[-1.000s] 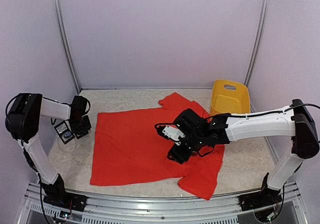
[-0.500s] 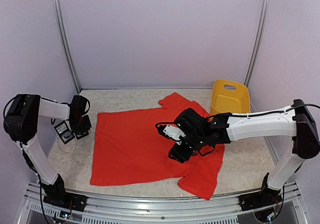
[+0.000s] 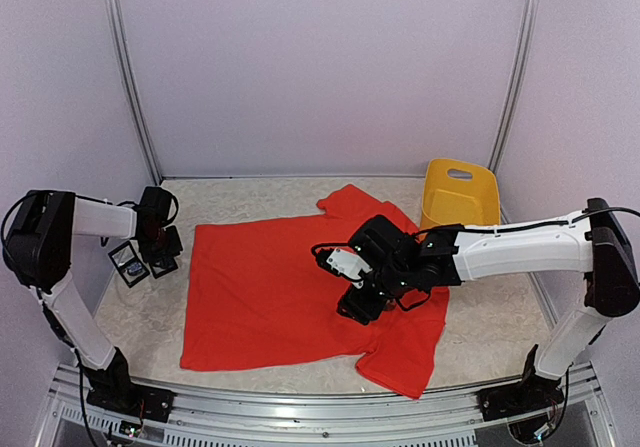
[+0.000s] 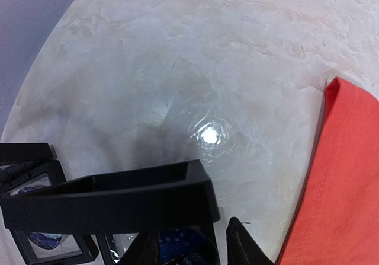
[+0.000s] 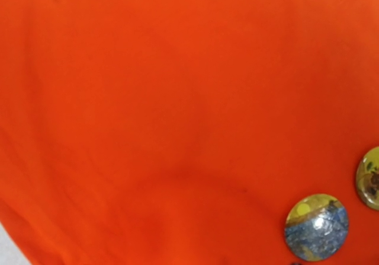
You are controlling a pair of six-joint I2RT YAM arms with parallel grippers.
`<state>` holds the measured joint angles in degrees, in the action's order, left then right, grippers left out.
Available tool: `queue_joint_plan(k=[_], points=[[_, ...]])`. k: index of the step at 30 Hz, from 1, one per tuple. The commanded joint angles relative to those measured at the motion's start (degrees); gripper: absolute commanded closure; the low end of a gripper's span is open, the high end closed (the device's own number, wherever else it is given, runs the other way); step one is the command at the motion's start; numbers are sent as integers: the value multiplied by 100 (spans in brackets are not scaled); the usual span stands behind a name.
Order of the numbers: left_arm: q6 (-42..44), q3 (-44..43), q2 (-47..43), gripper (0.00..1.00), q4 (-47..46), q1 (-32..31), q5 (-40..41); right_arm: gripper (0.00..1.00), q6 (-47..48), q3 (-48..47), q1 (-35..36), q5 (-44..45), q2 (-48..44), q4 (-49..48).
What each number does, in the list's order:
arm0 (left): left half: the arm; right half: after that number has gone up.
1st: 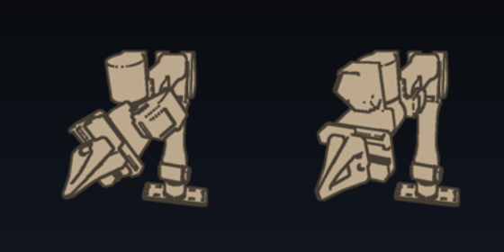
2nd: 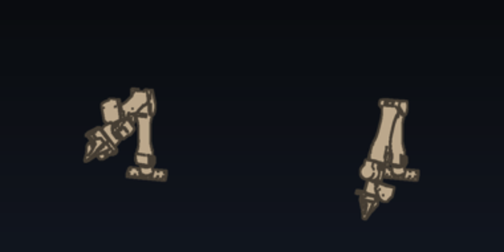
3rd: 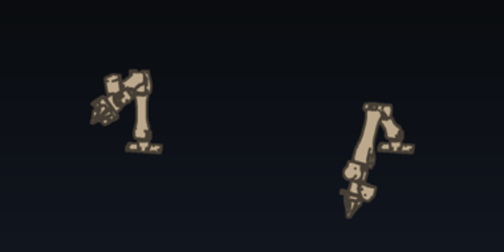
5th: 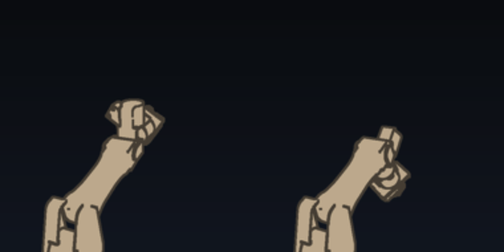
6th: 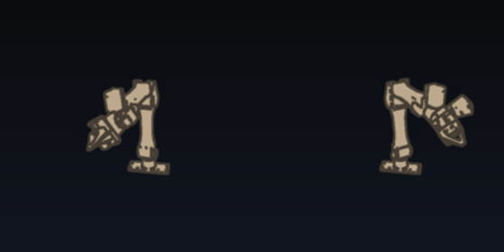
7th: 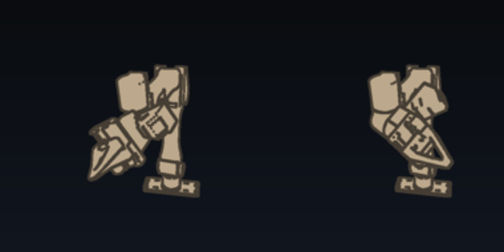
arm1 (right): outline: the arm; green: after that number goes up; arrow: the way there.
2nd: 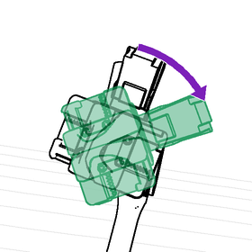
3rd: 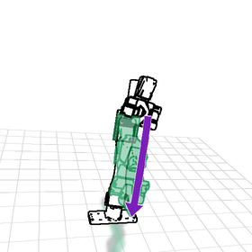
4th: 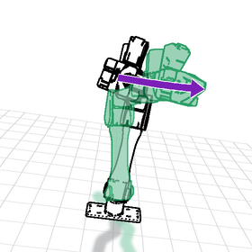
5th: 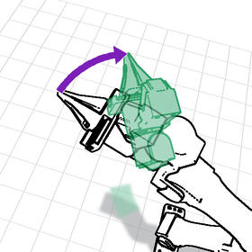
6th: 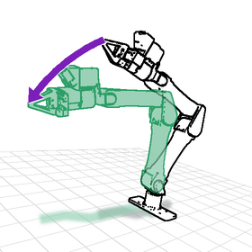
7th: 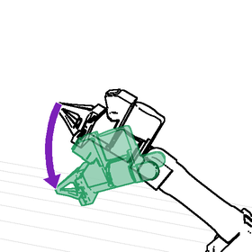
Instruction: Pin the brooch onto the clothing
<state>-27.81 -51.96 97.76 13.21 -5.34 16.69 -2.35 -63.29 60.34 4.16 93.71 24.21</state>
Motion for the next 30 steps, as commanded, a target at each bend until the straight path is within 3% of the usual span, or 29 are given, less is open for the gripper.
queue_joint_plan(k=[1, 5, 9, 19, 26, 30], points=[[5, 36, -83, 52, 168, -46, 38, 33, 56, -170, -41, 58, -125, 84], [-56, 138, -72, 39, 119, 18, 66, 33, 59, -141, -44, 66, -117, 84], [-118, 219, 89, 40, 29, 49, -151, 33, 59, -140, -40, 119, -97, 118], [-125, 370, -46, 65, -61, -46, -132, 33, 50, -156, -48, 132, -120, 155], [-50, 324, -210, 69, 32, -46, -78, 32, 50, -181, -48, 117, -98, 162], [-48, 336, -260, 78, 50, -46, -104, 32, 67, -193, -58, 119, -96, 200]])
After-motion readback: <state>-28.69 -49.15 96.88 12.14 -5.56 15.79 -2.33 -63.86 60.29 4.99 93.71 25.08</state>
